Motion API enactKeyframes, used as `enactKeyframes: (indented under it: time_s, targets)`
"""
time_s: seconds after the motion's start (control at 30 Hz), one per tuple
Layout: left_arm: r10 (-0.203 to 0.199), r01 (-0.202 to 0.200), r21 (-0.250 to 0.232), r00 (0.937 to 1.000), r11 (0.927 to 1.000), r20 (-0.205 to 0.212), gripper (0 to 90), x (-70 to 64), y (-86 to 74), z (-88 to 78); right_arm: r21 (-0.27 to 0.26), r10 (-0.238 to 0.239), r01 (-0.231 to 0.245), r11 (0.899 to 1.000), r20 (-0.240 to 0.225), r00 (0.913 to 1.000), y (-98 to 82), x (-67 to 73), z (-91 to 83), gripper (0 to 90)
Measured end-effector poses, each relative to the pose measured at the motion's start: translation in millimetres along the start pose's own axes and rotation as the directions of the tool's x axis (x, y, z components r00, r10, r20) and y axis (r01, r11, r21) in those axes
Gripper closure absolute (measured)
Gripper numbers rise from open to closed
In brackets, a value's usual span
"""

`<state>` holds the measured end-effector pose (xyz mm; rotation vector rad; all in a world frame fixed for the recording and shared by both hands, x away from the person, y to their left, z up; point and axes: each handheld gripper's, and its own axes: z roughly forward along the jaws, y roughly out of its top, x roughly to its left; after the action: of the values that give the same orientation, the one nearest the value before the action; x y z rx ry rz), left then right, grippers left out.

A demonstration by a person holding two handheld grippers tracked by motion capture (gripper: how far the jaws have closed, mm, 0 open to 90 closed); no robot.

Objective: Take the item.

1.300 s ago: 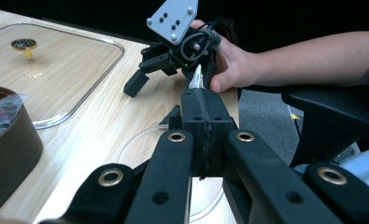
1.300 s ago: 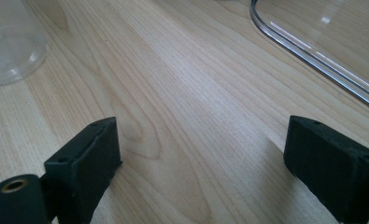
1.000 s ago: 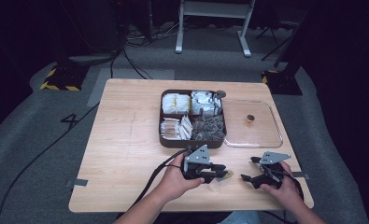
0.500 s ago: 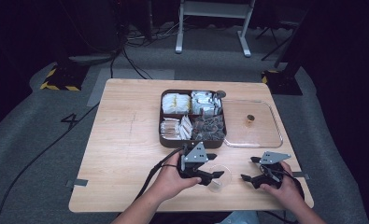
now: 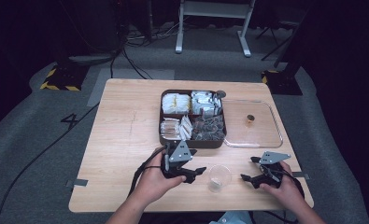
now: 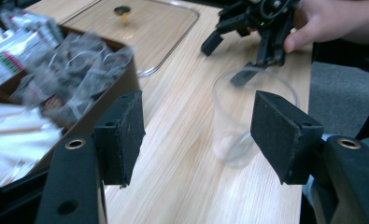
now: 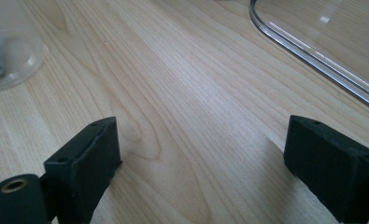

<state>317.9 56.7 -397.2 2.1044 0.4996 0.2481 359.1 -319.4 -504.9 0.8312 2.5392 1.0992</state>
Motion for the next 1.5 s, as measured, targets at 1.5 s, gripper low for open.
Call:
enactKeyframes:
  time_s: [1.5]
  targets:
    - [-0.208, 0.273, 0.179, 0.9256, 0.9451, -0.316, 29.9, 69.3, -127.7, -42.5, -0.001, 0.001, -0.001, 1.000, -0.001, 1.0000, -0.3, 0.3, -0.3, 10.8]
